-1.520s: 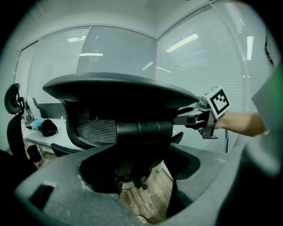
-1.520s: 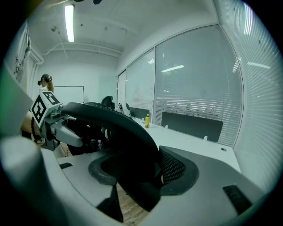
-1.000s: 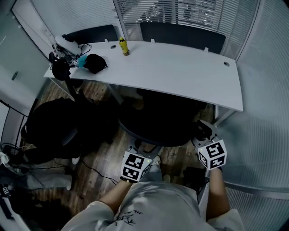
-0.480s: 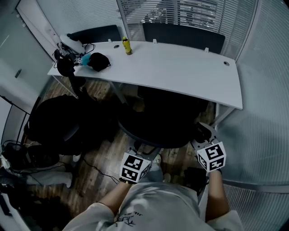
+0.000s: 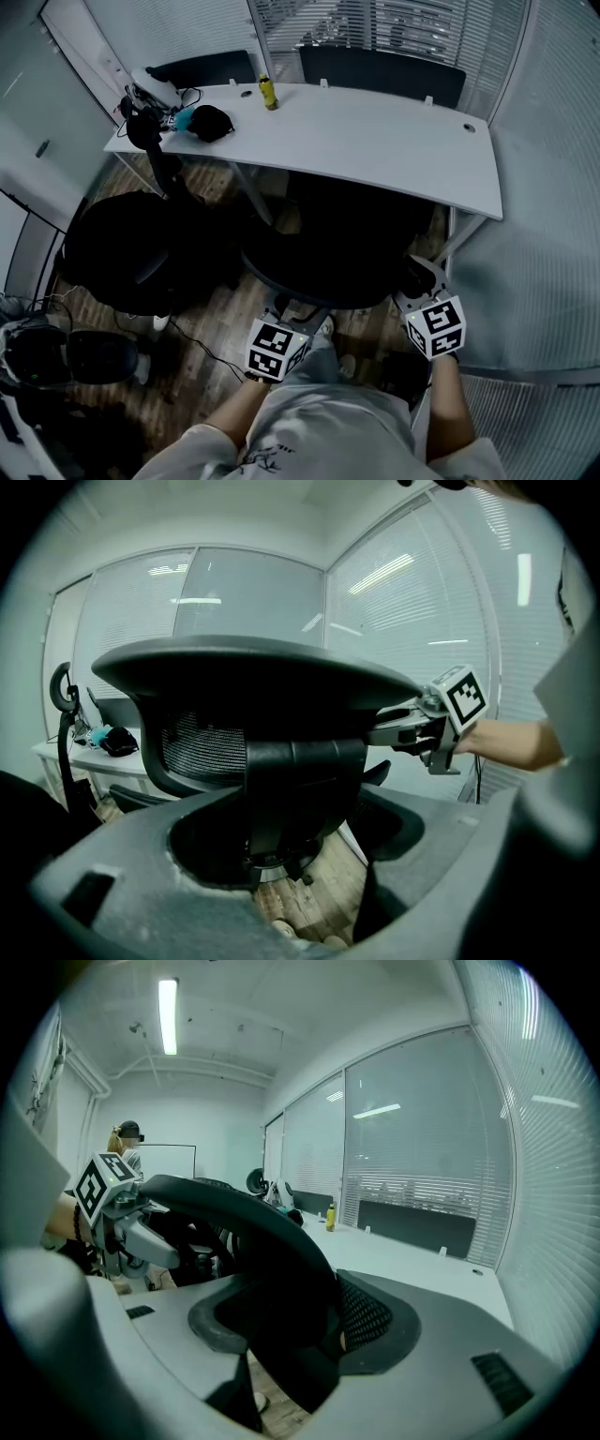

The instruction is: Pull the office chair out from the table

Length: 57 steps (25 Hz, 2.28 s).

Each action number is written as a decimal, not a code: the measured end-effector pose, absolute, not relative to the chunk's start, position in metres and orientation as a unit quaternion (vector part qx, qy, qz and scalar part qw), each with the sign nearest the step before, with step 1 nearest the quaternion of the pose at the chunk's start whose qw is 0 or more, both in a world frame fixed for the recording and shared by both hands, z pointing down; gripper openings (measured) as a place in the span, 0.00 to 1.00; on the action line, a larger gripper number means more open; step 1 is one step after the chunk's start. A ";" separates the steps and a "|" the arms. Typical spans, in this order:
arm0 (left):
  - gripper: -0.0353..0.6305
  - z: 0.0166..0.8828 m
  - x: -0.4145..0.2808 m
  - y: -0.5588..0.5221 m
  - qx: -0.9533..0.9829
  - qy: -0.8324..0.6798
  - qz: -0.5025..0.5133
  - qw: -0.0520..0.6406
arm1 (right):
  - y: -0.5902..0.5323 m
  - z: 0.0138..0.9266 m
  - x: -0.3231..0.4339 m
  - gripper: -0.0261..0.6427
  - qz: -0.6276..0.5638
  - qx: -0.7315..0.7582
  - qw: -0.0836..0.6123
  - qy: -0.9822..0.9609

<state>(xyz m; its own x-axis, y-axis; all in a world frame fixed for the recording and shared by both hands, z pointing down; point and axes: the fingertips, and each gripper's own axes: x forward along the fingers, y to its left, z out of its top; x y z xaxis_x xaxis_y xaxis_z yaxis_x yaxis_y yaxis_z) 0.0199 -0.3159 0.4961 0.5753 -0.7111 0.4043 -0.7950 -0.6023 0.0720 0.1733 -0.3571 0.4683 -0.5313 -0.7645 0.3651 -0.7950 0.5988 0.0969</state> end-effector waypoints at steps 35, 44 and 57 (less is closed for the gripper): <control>0.53 0.496 -0.026 -0.192 0.889 -0.403 0.178 0.125 | -0.232 0.470 0.126 0.36 0.053 0.461 0.206 -0.862; 0.53 0.496 -0.043 -0.145 0.891 -0.399 0.184 0.116 | -0.184 0.467 0.111 0.36 0.052 0.467 0.204 -0.859; 0.53 0.495 -0.065 -0.085 0.897 -0.385 0.181 0.115 | -0.122 0.470 0.088 0.36 0.048 0.475 0.197 -0.856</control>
